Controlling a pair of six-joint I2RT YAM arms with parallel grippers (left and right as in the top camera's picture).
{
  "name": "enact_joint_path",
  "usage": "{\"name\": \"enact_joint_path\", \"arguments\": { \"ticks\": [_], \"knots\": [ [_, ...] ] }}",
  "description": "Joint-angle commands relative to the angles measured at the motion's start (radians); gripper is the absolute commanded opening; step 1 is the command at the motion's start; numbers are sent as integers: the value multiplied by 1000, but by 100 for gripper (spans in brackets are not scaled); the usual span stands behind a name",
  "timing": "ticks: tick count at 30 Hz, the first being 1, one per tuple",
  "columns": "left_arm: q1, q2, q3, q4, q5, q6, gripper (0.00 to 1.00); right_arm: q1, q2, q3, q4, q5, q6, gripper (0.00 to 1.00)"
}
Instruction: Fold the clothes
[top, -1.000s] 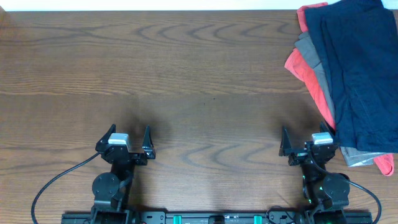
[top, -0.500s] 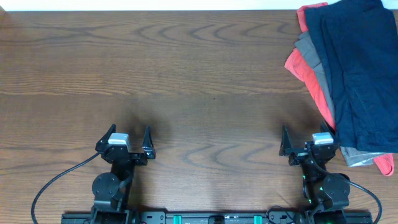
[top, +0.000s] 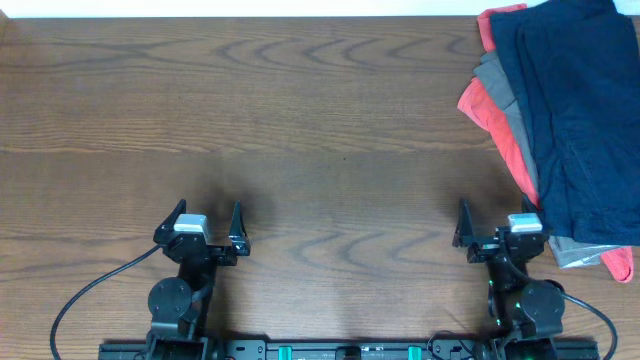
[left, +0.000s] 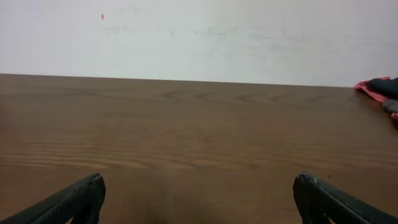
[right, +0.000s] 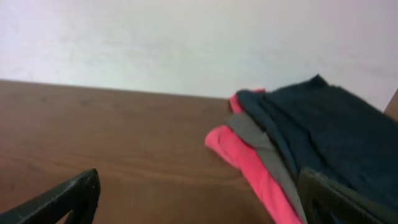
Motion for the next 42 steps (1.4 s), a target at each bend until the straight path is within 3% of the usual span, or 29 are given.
{"name": "enact_joint_path", "arguments": {
  "ticks": [1,10,17,26,34,37,42],
  "knots": [
    [6,-1,-8,16,17,-5,98,10,0,-1,37,-1,-1,99],
    [6,23,68,32,37,-6,98,10,0,59,109,-11,66,99],
    [6,222,285,-95,82,-8,98,9,79,222,-23,-25,64,99],
    [6,669,717,-297,142,-8,98,8,448,580,-268,-39,13,99],
    [6,1039,1103,-703,141,34,98,8,908,994,-634,-54,13,99],
    [6,1143,1171,-790,142,33,98,8,1090,1129,-767,-54,-6,99],
    [6,1249,1173,-791,138,33,98,8,1295,1175,-792,-81,-8,99]
  ]
}}
